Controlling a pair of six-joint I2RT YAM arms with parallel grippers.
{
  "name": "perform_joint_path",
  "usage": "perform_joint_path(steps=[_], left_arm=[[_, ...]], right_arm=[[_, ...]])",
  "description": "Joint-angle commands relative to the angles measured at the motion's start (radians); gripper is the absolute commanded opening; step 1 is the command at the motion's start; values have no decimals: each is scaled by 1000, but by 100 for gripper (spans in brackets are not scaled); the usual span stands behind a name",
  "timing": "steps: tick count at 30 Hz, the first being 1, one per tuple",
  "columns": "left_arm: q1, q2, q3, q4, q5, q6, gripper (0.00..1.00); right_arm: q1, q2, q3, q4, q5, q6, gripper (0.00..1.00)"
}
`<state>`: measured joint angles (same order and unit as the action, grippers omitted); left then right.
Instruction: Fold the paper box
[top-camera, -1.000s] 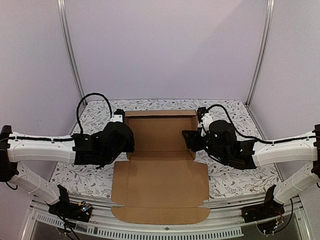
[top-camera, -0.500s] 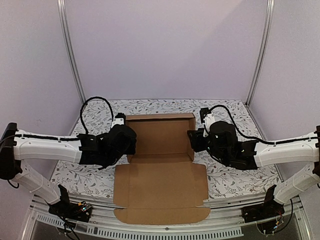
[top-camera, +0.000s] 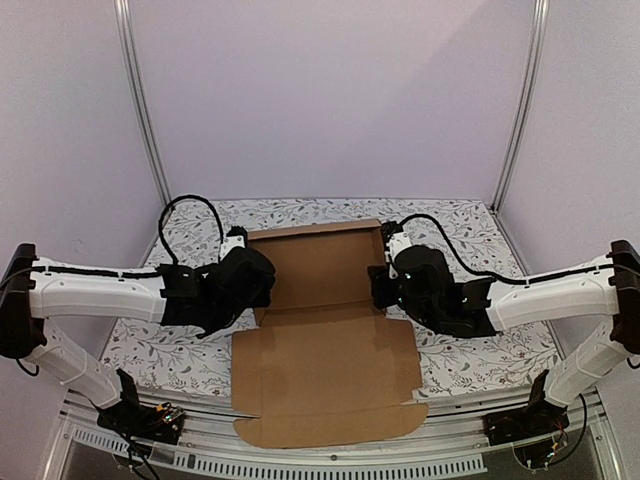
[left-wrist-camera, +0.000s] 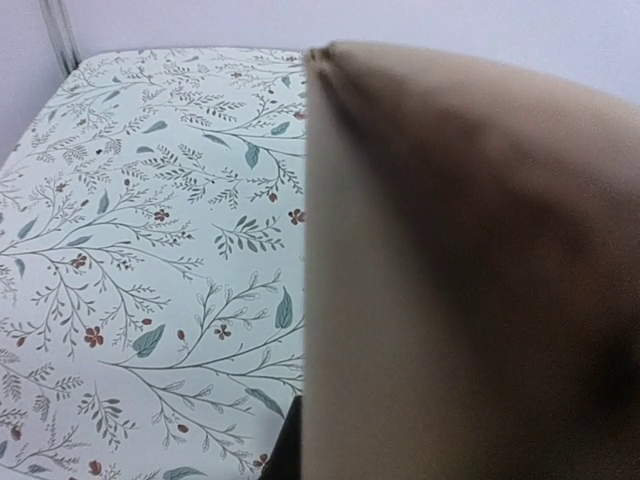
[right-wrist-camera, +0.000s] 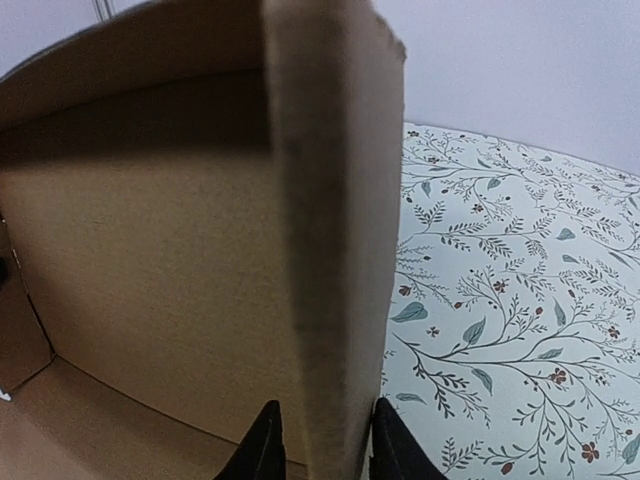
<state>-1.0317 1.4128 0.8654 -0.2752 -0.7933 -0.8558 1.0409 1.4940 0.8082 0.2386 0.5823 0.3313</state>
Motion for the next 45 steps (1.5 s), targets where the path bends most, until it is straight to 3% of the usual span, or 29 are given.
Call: perform_joint_path(steps=[1, 5, 15, 18, 22, 38, 39, 42, 45], left_arm=[[12, 9, 27, -9, 13, -44, 0], [13, 8, 27, -7, 27, -51, 0], [14, 5, 32, -1, 39, -51, 0], [15, 3, 31, -2, 33, -53, 0], [14, 0, 29, -2, 22, -61, 0], [15, -4, 28, -5, 12, -80, 0], [15, -6, 28, -3, 14, -79, 0], [14, -6, 27, -4, 18, -78, 0], [14, -6, 25, -2, 22, -82, 0]], right_arm=[[6, 33, 43, -22, 33, -14, 18], [7, 52, 57, -24, 32, -19, 0], [16, 71, 78, -22, 44, -34, 0], [18, 66, 71, -25, 40, -20, 19], [27, 61, 52, -33, 38, 3, 28], [53, 59, -10, -73, 75, 115, 32], [52, 57, -10, -72, 77, 116, 31], [52, 56, -3, -71, 82, 110, 4], [53, 57, 4, -70, 86, 105, 0]])
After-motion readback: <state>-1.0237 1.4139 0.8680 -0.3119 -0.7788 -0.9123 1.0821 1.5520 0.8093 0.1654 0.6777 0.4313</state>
